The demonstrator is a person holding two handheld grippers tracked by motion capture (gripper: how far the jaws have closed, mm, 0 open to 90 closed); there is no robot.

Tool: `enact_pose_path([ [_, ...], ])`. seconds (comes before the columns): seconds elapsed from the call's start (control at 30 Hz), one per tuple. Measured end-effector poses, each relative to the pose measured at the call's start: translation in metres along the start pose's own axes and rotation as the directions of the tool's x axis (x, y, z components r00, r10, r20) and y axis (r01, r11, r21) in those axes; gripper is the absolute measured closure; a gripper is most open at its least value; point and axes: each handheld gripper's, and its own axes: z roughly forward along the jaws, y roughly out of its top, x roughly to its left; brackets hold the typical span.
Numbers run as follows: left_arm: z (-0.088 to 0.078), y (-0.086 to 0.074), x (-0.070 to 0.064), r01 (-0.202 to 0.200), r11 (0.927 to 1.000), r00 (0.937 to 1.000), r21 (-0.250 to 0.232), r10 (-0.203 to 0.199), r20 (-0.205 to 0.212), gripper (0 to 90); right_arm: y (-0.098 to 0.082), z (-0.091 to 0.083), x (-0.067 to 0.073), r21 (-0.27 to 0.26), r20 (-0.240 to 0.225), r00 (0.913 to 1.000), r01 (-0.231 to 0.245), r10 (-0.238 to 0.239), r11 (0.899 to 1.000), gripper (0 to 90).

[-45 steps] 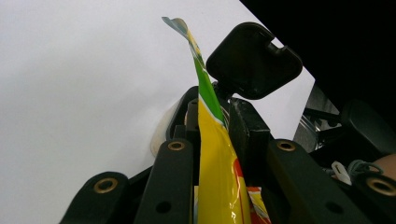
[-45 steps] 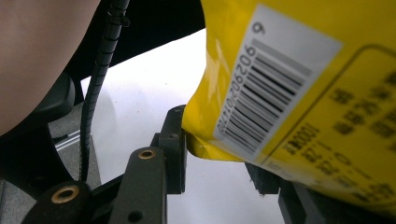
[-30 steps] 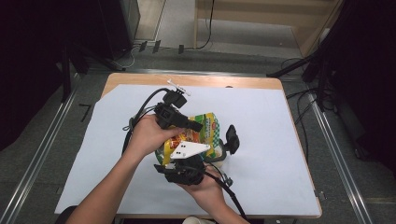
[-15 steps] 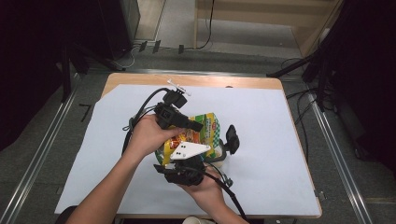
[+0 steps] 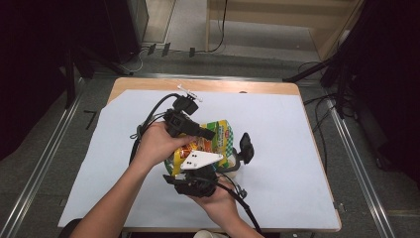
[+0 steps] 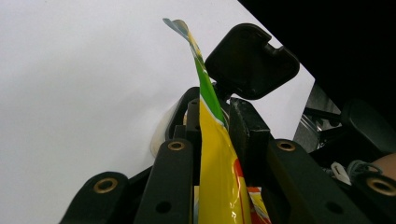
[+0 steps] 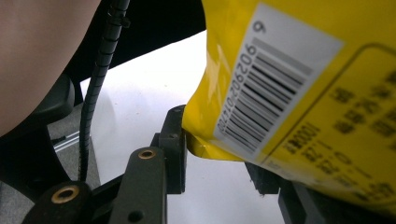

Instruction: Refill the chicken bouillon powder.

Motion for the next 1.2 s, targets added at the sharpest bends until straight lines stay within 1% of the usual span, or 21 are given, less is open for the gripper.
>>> enact_pose_path([
  [0.53, 0.0005, -0.0001, 0.0002, 0.003, 1.0, 1.0, 0.001, -0.003, 0.005, 78.6, -0.0001, 0.0, 0.0002, 0.001, -0.002, 1.0, -0.004, 0.004, 1.0, 64.3],
  [0.87, -0.0009, 0.0001, -0.0013, -0.005, 1.0, 1.0, -0.001, 0.005, 0.005, 78.6, 0.0003, -0.0009, 0.0019, -0.004, 0.003, 1.0, -0.004, 0.004, 1.0, 64.3],
  [1.0, 0.0014, 0.0, -0.0001, 0.003, 1.0, 1.0, 0.002, -0.003, 0.003, 78.6, -0.0007, 0.0002, -0.0002, 0.003, 0.0, 1.0, -0.009, 0.009, 1.0, 64.3],
  [1.17, 0.001, 0.0, -0.0013, -0.006, 1.0, 1.0, 0.005, 0.006, 0.0, 78.6, -0.0006, -0.0008, 0.0012, -0.001, 0.001, 1.0, -0.007, 0.007, 1.0, 64.3],
  [1.2, 0.0014, -0.0001, -0.0007, -0.003, 1.0, 1.0, 0.004, 0.003, 0.002, 78.6, -0.001, -0.0003, 0.0008, -0.001, 0.0, 1.0, -0.008, 0.008, 1.0, 64.3],
])
